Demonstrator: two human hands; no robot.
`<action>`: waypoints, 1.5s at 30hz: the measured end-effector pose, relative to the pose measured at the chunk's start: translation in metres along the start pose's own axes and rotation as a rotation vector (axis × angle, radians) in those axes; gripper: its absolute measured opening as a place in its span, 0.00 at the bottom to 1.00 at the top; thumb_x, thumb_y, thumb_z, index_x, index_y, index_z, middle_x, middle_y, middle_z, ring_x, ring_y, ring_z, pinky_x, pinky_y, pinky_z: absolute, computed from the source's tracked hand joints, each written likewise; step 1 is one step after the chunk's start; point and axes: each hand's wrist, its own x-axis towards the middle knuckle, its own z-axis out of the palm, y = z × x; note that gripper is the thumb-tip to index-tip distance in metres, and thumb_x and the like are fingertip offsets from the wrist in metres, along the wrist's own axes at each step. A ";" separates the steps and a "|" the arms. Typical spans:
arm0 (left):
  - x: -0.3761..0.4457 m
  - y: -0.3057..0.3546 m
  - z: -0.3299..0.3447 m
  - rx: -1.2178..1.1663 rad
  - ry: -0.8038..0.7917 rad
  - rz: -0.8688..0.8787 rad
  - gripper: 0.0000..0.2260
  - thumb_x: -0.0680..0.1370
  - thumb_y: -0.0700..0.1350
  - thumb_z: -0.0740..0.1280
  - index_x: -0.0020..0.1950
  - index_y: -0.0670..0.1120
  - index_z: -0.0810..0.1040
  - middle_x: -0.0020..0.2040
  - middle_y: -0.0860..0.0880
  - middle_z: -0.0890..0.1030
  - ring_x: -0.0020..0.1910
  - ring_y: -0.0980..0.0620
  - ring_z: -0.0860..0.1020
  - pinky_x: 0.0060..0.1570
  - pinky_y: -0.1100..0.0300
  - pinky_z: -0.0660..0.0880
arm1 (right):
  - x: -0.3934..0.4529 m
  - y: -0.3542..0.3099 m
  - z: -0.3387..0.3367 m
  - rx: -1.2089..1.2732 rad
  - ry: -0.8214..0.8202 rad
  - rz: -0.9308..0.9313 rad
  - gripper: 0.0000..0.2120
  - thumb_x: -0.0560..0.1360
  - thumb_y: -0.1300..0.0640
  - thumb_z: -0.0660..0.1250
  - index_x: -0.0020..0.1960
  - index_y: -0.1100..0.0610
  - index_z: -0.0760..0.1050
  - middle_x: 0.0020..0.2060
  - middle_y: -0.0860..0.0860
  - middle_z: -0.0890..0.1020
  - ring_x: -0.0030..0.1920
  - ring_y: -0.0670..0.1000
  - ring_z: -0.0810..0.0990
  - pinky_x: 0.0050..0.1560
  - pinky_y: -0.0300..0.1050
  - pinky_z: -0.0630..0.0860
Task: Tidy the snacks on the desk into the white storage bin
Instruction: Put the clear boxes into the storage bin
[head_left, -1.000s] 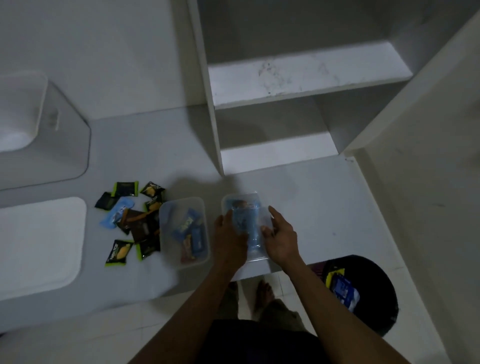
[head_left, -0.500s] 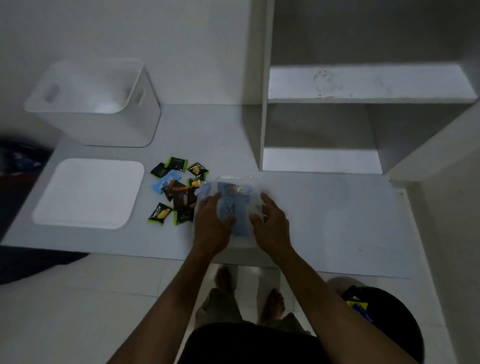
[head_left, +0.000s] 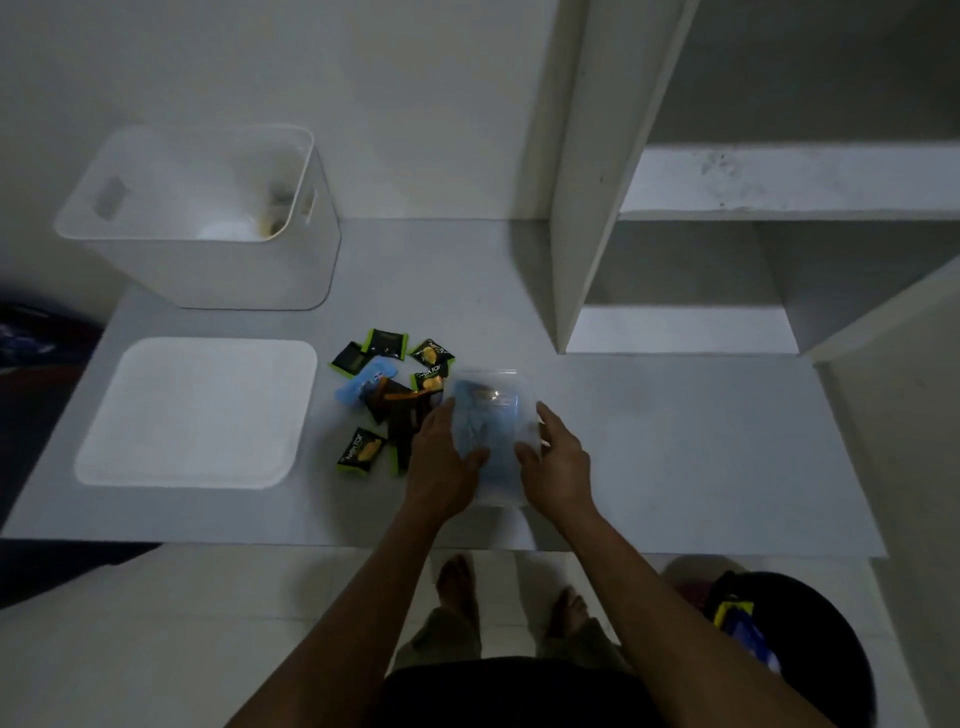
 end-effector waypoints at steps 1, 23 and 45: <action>0.002 -0.003 -0.001 -0.026 0.009 0.027 0.34 0.73 0.42 0.74 0.76 0.43 0.62 0.72 0.43 0.69 0.71 0.45 0.67 0.67 0.58 0.63 | 0.001 0.000 0.003 0.009 0.007 0.015 0.28 0.79 0.61 0.65 0.77 0.55 0.61 0.70 0.55 0.73 0.68 0.56 0.74 0.64 0.40 0.70; -0.032 -0.013 -0.025 -0.187 -0.032 0.052 0.38 0.77 0.51 0.68 0.80 0.53 0.47 0.74 0.46 0.68 0.69 0.47 0.71 0.62 0.45 0.75 | -0.039 -0.005 0.027 0.169 -0.042 -0.138 0.42 0.73 0.27 0.48 0.79 0.49 0.50 0.66 0.41 0.66 0.60 0.41 0.70 0.47 0.18 0.67; -0.030 -0.126 -0.258 -0.245 0.352 -0.003 0.26 0.81 0.53 0.62 0.78 0.52 0.58 0.66 0.49 0.77 0.56 0.53 0.81 0.54 0.54 0.81 | -0.097 -0.182 0.229 0.170 -0.059 -0.298 0.25 0.83 0.51 0.56 0.78 0.47 0.55 0.62 0.39 0.67 0.58 0.38 0.72 0.55 0.28 0.69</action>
